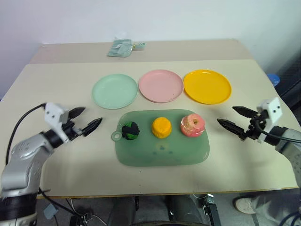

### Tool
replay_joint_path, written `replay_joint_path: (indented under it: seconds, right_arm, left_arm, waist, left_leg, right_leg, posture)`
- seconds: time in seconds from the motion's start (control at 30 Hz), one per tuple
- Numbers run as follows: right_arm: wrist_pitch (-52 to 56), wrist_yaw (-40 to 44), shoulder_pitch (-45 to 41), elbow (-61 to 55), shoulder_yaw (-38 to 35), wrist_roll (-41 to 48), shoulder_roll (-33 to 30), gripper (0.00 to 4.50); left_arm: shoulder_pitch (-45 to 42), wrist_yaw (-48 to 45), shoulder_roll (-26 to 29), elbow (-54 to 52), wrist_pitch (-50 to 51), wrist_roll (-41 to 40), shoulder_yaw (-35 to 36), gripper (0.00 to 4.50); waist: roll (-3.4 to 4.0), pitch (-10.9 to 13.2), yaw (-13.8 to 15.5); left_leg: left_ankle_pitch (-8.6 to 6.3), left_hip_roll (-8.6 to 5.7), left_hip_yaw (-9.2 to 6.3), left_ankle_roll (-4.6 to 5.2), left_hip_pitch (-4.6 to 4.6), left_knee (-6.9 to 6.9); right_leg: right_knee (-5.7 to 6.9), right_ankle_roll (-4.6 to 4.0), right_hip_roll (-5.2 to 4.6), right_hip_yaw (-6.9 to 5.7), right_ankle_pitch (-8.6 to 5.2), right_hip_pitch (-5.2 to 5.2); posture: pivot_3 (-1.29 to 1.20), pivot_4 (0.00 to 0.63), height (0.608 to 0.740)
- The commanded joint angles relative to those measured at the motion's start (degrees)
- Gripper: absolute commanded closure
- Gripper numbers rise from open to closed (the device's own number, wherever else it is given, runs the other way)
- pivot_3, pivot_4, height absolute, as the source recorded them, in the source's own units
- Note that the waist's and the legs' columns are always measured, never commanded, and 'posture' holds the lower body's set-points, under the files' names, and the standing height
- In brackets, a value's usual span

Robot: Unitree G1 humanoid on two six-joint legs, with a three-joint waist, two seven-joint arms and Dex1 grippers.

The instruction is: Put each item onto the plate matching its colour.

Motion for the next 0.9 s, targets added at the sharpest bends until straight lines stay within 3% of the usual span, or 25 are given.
replay_joint_path:
  seconds: [0.03, 0.27, 0.43, 0.6, 0.7, 0.9]
  right_arm:
    - [4.2, 2.6, 4.4, -11.4, -4.1, 8.4, -0.9, 0.05]
    - [7.6, -0.7, 8.0, -21.4, -0.6, 12.9, 1.3, 0.05]
    - [7.7, -2.9, 9.2, -24.6, 2.2, 13.0, 2.1, 0.05]
    - [7.6, -4.1, 8.3, -26.1, 4.0, 13.6, 2.0, 0.00]
    - [7.4, -5.0, 6.6, -25.9, 5.2, 13.7, 2.2, 0.00]
    - [6.5, -6.3, 2.4, -24.4, 8.7, 12.2, 3.2, 0.00]
  left_arm:
    - [-5.4, -7.5, 1.1, -0.1, 0.4, -1.3, -6.1, 0.00]
    - [-15.9, -14.5, 1.6, 4.3, -3.4, 10.2, -22.7, 0.00]
    - [-17.8, -16.4, 2.4, 7.1, -3.8, 15.9, -28.6, 0.00]
    - [-18.4, -13.2, 0.2, 8.2, -3.1, 14.5, -24.7, 2.18]
    - [-20.7, -8.3, -2.4, 11.1, -1.8, 11.6, -18.6, 2.18]
    - [-29.7, 9.6, -5.0, 29.3, -5.6, 19.1, -13.2, 2.18]
  waist:
    - [0.00, 0.0, -0.1]
    - [0.01, 0.0, -0.3]
    - [-0.01, 0.0, -0.3]
    - [-0.02, 0.0, -0.2]
    - [-0.03, 0.0, -0.1]
    - [-0.09, 0.0, -0.1]
  left_leg:
    - [0.00, 0.00, -0.01, 0.00, -0.01, -0.01]
    - [0.00, 0.00, 0.02, 0.00, 0.07, 0.01]
    - [0.00, -0.01, 0.00, 0.00, 0.02, 0.01]
    - [0.00, 0.01, -0.03, 0.01, 0.02, 0.04]
    - [0.00, 0.01, -0.04, 0.01, 0.01, 0.07]
    - [0.00, -0.04, -0.11, 0.01, -0.03, 0.14]
  right_leg:
    - [-0.01, 0.00, 0.00, 0.00, 0.00, 0.00]
    - [0.02, 0.01, 0.08, 0.04, 0.00, 0.04]
    - [0.00, 0.01, 0.08, 0.03, 0.00, 0.01]
    - [0.01, 0.02, 0.06, 0.03, 0.00, 0.01]
    - [0.02, 0.02, 0.06, 0.03, 0.00, 0.02]
    - [0.05, 0.05, 0.06, -0.03, 0.01, 0.01]
  posture:
    - [0.00, 0.150, 0.740]
    - [0.00, 0.150, 0.740]
    - [0.00, 0.150, 0.740]
    - [0.00, 0.150, 0.740]
    - [0.00, 0.150, 0.740]
    - [0.00, 0.150, 0.740]
